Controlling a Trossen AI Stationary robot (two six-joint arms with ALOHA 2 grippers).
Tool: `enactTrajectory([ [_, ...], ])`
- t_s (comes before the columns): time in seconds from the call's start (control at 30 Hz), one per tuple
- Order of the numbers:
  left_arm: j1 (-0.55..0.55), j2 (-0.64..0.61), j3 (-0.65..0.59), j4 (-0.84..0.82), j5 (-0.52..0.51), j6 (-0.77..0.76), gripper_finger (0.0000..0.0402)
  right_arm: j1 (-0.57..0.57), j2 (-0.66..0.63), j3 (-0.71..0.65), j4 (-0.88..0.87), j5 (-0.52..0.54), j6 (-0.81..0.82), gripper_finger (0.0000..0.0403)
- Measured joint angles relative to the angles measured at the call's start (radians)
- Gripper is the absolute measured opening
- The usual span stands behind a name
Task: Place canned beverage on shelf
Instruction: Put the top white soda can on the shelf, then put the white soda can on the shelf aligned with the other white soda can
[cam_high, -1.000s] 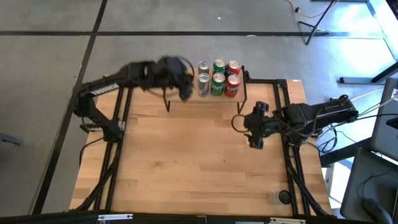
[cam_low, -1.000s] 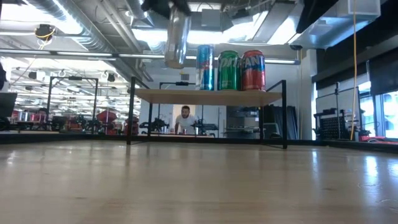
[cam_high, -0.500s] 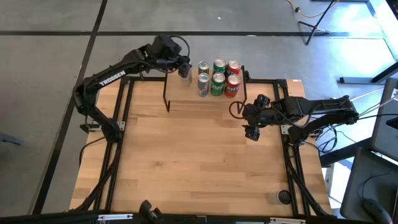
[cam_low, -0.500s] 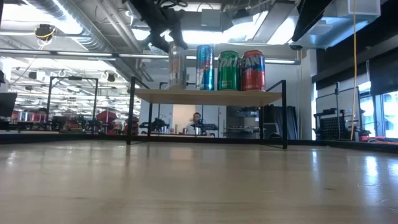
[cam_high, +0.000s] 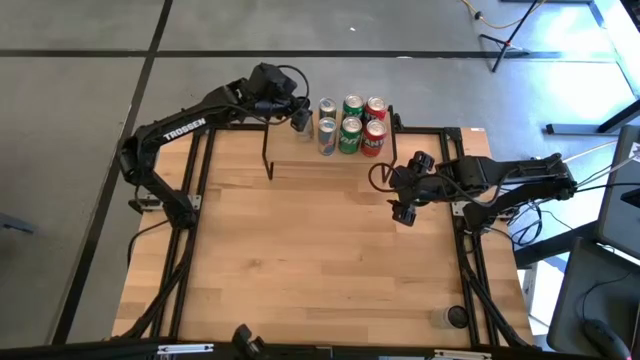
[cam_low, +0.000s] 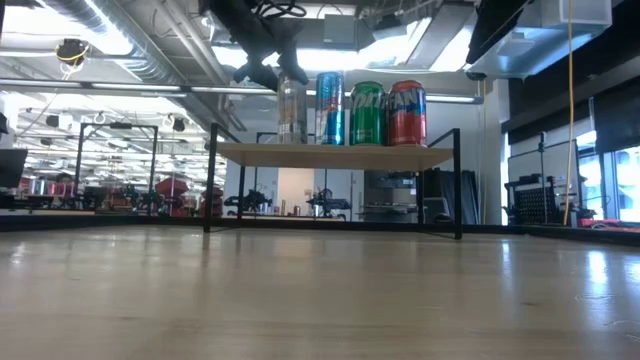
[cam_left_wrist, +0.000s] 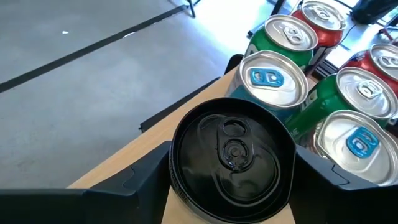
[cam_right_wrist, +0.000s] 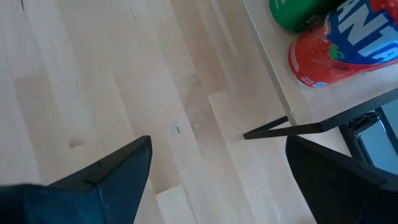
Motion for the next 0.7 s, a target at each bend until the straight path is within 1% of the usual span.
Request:
enactTrajectory([
  [0.13, -0.002, 0.000, -0.001, 0.006, -0.002, 0.000, 0.0257, 0.002, 0.000, 0.000, 0.005, 0.000, 0.000, 0.0353],
  [0.4, -0.002, -0.002, 0.003, 0.021, -0.002, 0.000, 0.0320, 0.002, 0.000, 0.000, 0.004, -0.001, 0.007, 0.0353],
  [0.5, -0.001, -0.003, 0.041, 0.001, -0.002, 0.022, 0.0334, 0.002, 0.000, 0.000, 0.004, -0.017, 0.003, 0.0353],
  [0.6, -0.003, -0.018, 0.103, -0.021, -0.005, 0.059, 0.0338, 0.002, 0.000, 0.000, 0.005, -0.031, 0.006, 0.0353],
  [0.67, -0.012, -0.037, 0.140, -0.018, -0.002, 0.079, 0.0339, 0.002, 0.000, 0.000, 0.011, -0.059, 0.021, 0.0353],
  [0.7, -0.023, -0.048, 0.156, -0.018, 0.000, 0.092, 0.0338, 0.002, 0.000, 0.001, 0.005, -0.095, 0.033, 0.0353],
])
